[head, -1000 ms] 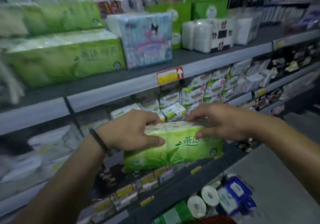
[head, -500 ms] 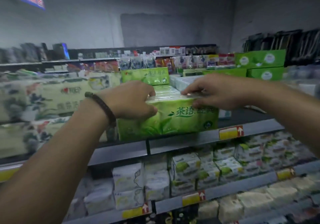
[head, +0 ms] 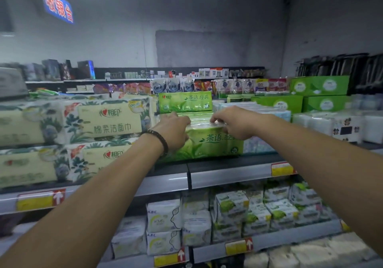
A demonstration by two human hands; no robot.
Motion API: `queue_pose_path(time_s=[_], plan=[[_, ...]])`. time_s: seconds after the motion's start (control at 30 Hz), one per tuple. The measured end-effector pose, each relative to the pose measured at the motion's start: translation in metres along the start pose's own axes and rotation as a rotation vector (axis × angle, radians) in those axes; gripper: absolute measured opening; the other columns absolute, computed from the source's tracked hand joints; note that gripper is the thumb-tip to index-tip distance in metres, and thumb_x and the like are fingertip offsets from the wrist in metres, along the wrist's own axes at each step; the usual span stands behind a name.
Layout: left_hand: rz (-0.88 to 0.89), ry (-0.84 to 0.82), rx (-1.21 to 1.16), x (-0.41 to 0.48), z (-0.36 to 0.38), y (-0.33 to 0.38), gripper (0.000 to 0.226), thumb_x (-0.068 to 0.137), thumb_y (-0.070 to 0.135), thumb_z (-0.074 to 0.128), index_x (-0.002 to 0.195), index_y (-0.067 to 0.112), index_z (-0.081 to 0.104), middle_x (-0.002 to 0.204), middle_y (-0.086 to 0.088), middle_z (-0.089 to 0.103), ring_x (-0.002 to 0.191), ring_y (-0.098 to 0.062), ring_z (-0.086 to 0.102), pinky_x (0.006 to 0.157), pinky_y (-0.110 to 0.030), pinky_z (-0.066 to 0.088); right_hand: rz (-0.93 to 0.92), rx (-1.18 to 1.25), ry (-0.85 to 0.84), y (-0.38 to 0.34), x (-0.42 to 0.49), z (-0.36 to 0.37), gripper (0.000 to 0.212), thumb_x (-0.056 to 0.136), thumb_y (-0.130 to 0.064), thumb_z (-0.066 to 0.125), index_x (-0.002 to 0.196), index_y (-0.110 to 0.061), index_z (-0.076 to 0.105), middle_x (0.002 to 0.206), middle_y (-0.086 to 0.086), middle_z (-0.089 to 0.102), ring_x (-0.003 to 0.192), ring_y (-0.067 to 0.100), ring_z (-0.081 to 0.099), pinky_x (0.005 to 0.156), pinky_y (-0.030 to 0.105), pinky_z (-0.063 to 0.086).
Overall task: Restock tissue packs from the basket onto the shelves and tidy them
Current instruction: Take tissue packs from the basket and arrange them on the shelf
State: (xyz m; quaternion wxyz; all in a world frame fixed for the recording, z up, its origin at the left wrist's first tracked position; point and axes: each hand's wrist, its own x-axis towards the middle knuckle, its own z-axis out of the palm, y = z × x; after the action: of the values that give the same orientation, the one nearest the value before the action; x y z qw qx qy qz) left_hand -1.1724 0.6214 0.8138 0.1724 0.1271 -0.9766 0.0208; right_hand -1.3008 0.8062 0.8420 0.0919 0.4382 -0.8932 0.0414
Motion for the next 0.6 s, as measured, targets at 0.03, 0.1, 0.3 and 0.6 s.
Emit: queue_pose_path(time_s=[0.03, 0.1, 0.3, 0.6], plan=[[-0.003, 0.013, -0.027, 0.002, 0.005, -0.001, 0.050, 0.100, 0.033, 0.064, 0.147, 0.027, 0.049, 0.144, -0.018, 0.048, 0.136, -0.041, 0.041, 0.113, -0.057, 0.041, 0.014, -0.007, -0.008, -0.001, 0.001, 0.002, 0.058, 0.100, 0.002, 0.059, 0.148, -0.031, 0.053, 0.152, 0.007, 0.054, 0.129, 0.030, 0.058, 0.101, 0.045, 0.055], [-0.014, 0.034, -0.096, 0.003, 0.014, -0.002, 0.050, 0.098, 0.033, 0.068, 0.144, 0.029, 0.052, 0.143, -0.016, 0.049, 0.136, -0.040, 0.039, 0.114, -0.056, 0.040, 0.041, -0.015, -0.025, -0.002, 0.002, 0.007, 0.060, 0.100, 0.004, 0.058, 0.148, -0.031, 0.052, 0.154, 0.007, 0.051, 0.129, 0.031, 0.058, 0.099, 0.046, 0.056], [0.002, 0.182, -0.041, -0.009, 0.034, 0.002, 0.048, 0.096, 0.030, 0.066, 0.142, 0.033, 0.053, 0.139, -0.007, 0.049, 0.129, -0.034, 0.042, 0.108, -0.050, 0.040, 0.057, -0.035, 0.125, -0.004, -0.007, 0.033, 0.068, 0.096, 0.006, 0.060, 0.151, -0.034, 0.053, 0.156, 0.002, 0.051, 0.125, 0.030, 0.060, 0.092, 0.043, 0.057], [0.533, 0.605, -0.341, -0.072, 0.117, 0.082, 0.013, 0.090, 0.009, 0.061, 0.102, 0.010, 0.066, 0.100, -0.011, 0.060, 0.092, -0.034, 0.054, 0.080, -0.045, 0.043, 0.164, 0.191, 0.869, 0.021, -0.108, 0.137, 0.013, 0.095, -0.019, 0.057, 0.103, -0.011, 0.063, 0.097, 0.006, 0.061, 0.091, 0.028, 0.058, 0.076, 0.039, 0.047]])
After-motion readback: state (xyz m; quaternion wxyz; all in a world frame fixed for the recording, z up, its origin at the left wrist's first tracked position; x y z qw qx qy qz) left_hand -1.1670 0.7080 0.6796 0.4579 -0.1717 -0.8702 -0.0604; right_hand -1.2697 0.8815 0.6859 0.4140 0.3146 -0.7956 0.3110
